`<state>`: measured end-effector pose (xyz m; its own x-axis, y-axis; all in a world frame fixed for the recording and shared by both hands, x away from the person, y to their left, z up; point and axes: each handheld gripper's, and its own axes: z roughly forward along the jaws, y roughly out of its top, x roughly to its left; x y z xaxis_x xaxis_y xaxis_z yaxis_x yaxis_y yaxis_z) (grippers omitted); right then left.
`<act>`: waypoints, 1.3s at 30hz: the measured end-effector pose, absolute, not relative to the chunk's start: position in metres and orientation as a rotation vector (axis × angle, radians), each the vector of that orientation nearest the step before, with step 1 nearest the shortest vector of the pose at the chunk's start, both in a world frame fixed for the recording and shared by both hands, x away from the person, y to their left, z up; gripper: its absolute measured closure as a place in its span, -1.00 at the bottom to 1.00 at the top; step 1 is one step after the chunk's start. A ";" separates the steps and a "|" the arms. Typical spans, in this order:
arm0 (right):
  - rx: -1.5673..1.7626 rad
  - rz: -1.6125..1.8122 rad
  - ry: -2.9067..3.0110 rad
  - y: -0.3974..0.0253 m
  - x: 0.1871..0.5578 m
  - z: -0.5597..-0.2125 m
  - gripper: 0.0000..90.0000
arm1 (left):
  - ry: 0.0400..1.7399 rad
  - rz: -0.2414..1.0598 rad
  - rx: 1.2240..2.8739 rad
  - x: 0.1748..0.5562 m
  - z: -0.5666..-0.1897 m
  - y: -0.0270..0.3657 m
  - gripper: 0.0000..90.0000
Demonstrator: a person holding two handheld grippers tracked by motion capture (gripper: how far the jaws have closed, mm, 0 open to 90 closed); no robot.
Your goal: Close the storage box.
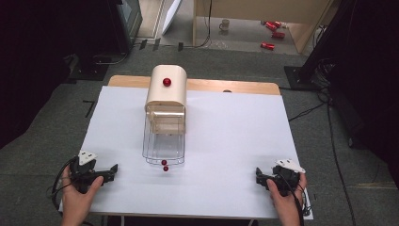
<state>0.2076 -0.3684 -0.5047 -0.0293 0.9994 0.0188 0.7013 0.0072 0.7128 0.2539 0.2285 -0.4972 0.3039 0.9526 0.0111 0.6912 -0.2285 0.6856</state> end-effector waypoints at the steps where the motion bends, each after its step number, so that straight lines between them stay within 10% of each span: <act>1: 1.745 0.766 1.782 -0.368 0.208 -0.505 -1.00 | 1.455 0.590 2.001 0.254 -0.497 0.228 -1.00; 39: 1.671 0.908 1.791 -0.344 0.199 -0.477 -0.99 | 1.450 0.600 2.008 0.253 -0.497 0.228 -1.00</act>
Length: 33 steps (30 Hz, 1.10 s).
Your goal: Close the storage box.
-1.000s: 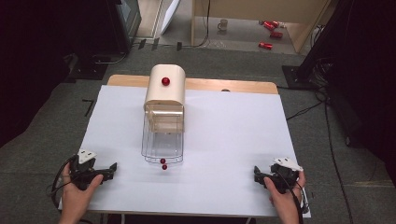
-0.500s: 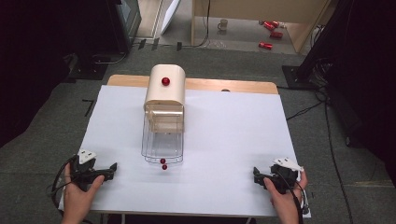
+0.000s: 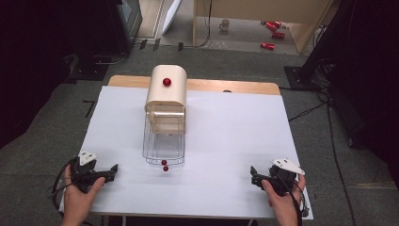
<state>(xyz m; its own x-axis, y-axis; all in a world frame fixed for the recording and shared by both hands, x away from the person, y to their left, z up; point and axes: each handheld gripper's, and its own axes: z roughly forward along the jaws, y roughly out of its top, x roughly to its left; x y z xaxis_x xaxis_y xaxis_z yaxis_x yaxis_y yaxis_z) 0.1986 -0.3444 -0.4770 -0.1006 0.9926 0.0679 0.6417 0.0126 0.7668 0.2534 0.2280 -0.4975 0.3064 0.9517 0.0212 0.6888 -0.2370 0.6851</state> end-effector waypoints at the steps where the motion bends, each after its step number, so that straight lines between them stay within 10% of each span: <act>1: 1.665 0.917 1.793 -0.342 0.198 -0.475 -0.99 | 1.451 0.599 2.008 0.253 -0.497 0.228 -1.00; 33: 1.460 1.059 1.969 -0.250 0.208 -0.444 -0.99 | 1.450 0.599 2.008 0.253 -0.497 0.228 -1.00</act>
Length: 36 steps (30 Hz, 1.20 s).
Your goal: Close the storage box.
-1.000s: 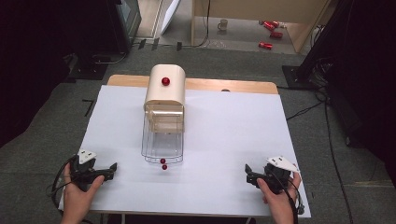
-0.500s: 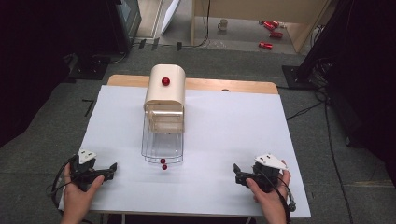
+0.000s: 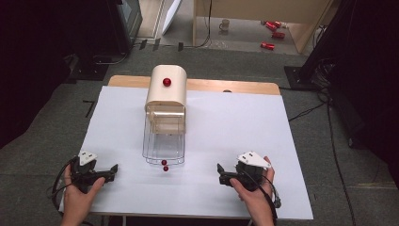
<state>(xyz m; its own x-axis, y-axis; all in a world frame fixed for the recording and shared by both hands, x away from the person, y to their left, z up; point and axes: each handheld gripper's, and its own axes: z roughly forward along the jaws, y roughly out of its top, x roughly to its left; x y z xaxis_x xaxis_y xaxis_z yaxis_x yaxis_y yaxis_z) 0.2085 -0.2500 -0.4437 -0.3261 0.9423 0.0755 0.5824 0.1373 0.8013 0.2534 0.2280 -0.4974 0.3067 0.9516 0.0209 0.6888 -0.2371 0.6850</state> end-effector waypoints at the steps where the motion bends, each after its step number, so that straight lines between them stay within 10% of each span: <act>1: 1.447 1.062 1.976 -0.247 0.209 -0.443 -0.99 | 1.450 0.599 2.008 0.253 -0.497 0.228 -1.00; 36: 1.322 1.159 2.092 -0.166 0.206 -0.439 -0.69 | 1.450 0.601 2.010 0.253 -0.497 0.228 -1.00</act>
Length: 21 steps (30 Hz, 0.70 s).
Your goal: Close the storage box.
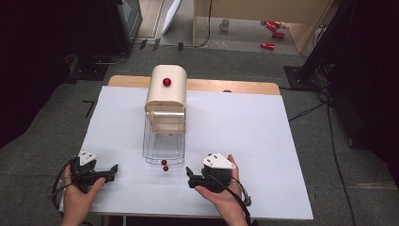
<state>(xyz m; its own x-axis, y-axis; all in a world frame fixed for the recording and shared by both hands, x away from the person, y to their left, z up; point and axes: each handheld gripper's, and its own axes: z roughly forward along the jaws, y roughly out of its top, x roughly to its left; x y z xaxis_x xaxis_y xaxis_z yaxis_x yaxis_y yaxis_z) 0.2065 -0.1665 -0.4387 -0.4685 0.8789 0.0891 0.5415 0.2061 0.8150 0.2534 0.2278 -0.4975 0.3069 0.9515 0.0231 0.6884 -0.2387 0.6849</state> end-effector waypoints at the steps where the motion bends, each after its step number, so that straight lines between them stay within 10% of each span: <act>1: 1.325 1.164 2.093 -0.165 0.206 -0.439 -0.68 | 1.449 0.602 2.010 0.253 -0.497 0.228 -1.00; 21: 1.275 1.305 2.146 -0.120 0.203 -0.449 0.20 | 1.450 0.601 2.009 0.253 -0.497 0.228 -1.00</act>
